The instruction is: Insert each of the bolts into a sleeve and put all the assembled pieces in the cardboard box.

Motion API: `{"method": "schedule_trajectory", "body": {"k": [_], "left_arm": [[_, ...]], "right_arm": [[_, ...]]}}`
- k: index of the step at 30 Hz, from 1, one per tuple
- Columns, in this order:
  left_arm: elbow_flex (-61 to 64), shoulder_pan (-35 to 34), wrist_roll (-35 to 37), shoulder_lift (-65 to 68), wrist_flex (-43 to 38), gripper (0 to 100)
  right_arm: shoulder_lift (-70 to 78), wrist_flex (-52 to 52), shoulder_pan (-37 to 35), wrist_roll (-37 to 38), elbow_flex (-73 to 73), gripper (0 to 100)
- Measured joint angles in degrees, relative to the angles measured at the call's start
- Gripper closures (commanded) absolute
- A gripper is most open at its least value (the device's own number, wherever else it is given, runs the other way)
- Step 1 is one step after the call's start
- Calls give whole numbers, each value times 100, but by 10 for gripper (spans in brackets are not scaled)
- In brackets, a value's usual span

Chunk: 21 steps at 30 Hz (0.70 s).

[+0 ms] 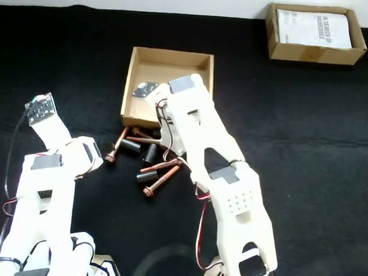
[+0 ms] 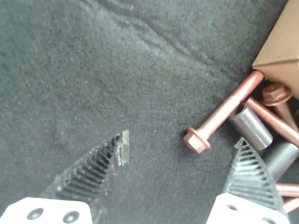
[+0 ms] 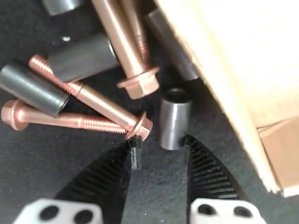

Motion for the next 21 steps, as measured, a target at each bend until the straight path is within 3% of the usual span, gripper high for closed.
{"method": "schedule_trajectory", "body": {"k": [13,15,18,21], "left_arm": [[237,0,0,0,-431,655],[273,0,0,0,-545,655],[281,0,0,0,-589,655],[404,0,0,0,-598,659]], "right_arm": [[1213,44,35,246,-1310,851],[1415,44,35,246,-1486,879],[1679,53,35,246,-1776,998],[1802,79,70,246,-2031,993]]}}
